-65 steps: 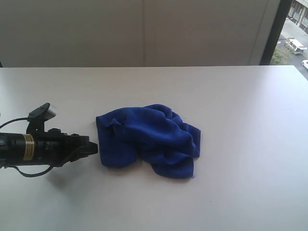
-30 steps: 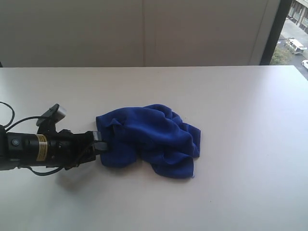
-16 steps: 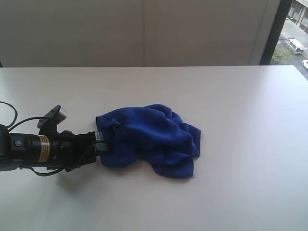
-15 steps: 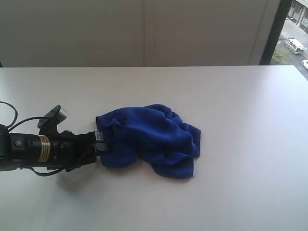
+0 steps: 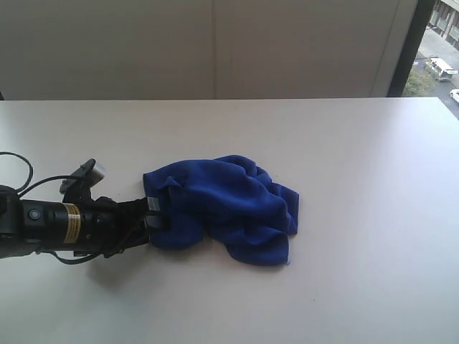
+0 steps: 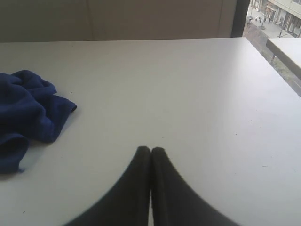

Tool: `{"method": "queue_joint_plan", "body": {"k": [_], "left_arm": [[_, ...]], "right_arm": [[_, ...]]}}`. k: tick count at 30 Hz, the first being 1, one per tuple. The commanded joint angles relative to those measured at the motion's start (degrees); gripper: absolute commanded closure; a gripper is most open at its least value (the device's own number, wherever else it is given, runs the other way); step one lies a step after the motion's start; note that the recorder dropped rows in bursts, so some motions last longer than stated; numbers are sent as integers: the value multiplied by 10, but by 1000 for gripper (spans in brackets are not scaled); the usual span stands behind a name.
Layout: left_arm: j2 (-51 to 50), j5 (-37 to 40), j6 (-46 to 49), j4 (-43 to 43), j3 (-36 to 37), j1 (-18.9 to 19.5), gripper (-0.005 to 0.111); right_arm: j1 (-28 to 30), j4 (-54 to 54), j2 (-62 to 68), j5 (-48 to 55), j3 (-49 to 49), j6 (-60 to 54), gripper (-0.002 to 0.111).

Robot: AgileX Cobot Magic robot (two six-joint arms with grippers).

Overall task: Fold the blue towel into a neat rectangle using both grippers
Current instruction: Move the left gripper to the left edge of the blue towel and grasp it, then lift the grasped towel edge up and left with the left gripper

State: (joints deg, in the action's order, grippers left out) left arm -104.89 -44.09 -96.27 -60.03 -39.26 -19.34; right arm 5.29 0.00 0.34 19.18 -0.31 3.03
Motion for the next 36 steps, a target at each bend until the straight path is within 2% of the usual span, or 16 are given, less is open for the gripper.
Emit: {"method": "queue_joint_plan", "body": {"k": [1,7,10,15,17,18,22,30,32,34,35,36], "left_arm": [[-17,-14,-2,10,-2,-3,52],[-54,-75,14,41,-2,-3,52],[-55,-79,25,56,-2,-3,54],[-55,-73,27,60,-2,-3,77],[-55,-73,67,74,-2,-3,100],[-55,-73,72,74,-2,-3,107],[-35,-124,78,57,-2,10,107],[123,-15,56,-92,-6,74,107],[171,41,4,-192,-26,79,107],[215,89,-95,-353,-57,79,107],[229,95,-130,-399,-70,79,107],[241,98,-145,-399,-79,79,107]], "right_arm": [[-1,0,-3,-8,3,1,108],[-1,0,-3,-8,3,1,108],[-1,0,-3,-8,3,1,108],[-1,0,-3,-8,3,1,108],[-1,0,-3,-8,3,1,108],[-1,0,-3,-8,3,1,108],[-1,0,-3,-8,3,1,108],[-1,0,-3,-8,3,1,108],[-1,0,-3,-8,3,1,108],[-1,0,-3,-8,3,1,108],[-1,0,-3,-8,3,1,108],[-1,0,-3,-8,3,1,108]]}}
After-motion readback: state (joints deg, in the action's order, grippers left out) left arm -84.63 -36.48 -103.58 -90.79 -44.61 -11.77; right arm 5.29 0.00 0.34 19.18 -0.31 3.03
